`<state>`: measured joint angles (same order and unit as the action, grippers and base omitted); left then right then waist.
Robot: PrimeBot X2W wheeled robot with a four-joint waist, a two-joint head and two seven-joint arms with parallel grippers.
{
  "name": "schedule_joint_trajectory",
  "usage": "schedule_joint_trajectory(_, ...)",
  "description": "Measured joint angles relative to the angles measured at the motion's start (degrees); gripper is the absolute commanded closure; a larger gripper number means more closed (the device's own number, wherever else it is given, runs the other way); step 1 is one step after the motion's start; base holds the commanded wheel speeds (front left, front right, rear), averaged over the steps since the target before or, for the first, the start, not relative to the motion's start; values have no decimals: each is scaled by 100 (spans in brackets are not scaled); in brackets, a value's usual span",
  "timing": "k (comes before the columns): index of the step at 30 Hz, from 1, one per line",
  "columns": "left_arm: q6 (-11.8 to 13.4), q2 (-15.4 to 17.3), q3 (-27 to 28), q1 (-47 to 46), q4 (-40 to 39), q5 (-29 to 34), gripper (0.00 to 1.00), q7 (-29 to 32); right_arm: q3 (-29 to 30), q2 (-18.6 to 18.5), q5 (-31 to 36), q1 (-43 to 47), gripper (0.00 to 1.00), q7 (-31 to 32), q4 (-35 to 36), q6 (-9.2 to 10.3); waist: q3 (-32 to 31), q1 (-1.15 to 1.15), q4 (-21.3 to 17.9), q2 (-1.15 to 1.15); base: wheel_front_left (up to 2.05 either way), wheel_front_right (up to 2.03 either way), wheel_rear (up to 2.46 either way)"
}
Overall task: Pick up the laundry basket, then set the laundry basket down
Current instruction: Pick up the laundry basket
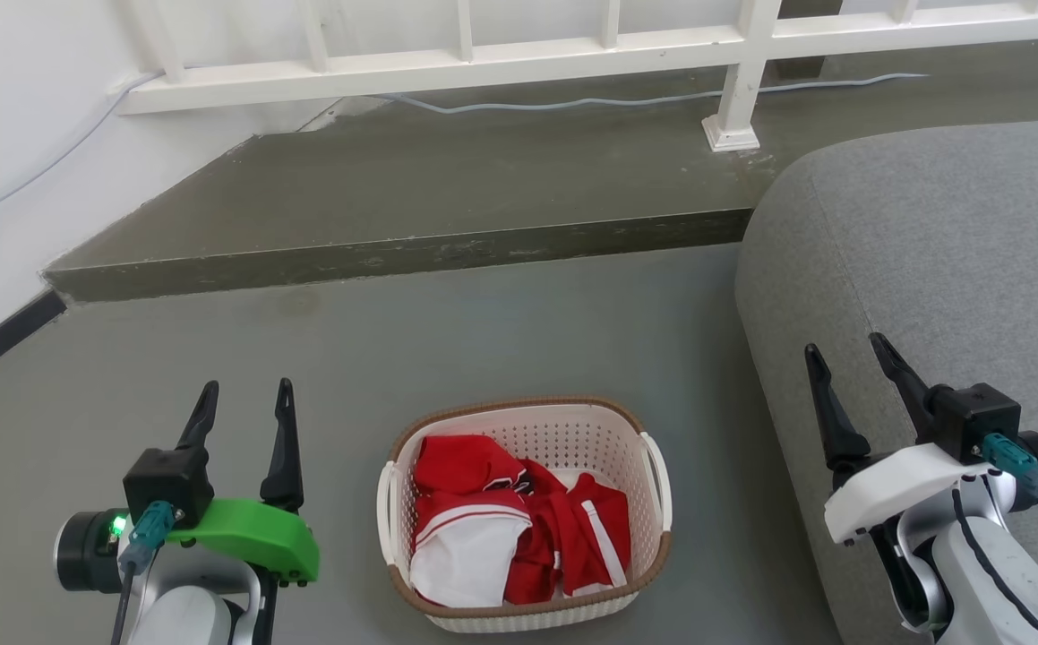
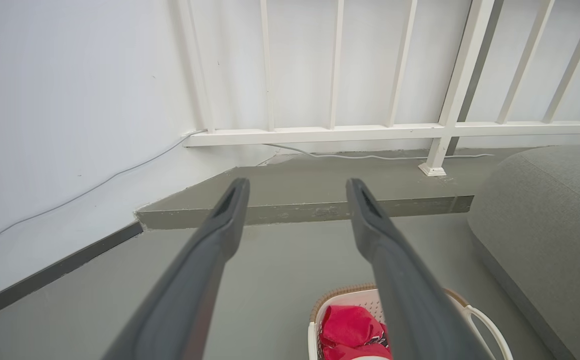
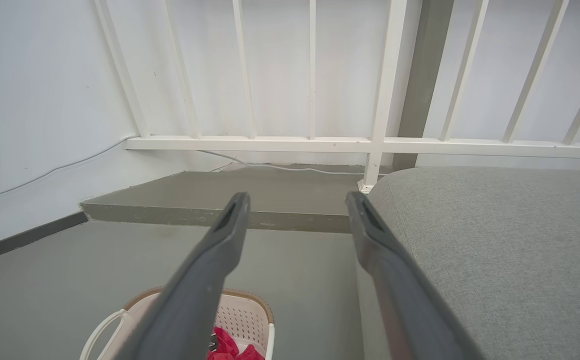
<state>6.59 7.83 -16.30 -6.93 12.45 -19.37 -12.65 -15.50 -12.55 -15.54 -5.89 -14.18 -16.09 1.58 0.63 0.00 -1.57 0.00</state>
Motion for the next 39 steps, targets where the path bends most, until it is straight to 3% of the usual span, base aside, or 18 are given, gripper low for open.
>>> schedule_joint_trajectory(19, 8, -89, -4, -9, -97, 2, 0, 109, 70, 78, 54, -112, 0, 0, -2, -103, 314, 0, -4, 0, 0, 0, 0)
schedule_joint_trajectory(39, -4, -196, -49, -990, -14, 0, 0, 204, 158, 103, 37, -1071, 0, -26, -308, -285, 1710, 0, 22, 0, 0, 0, 0)
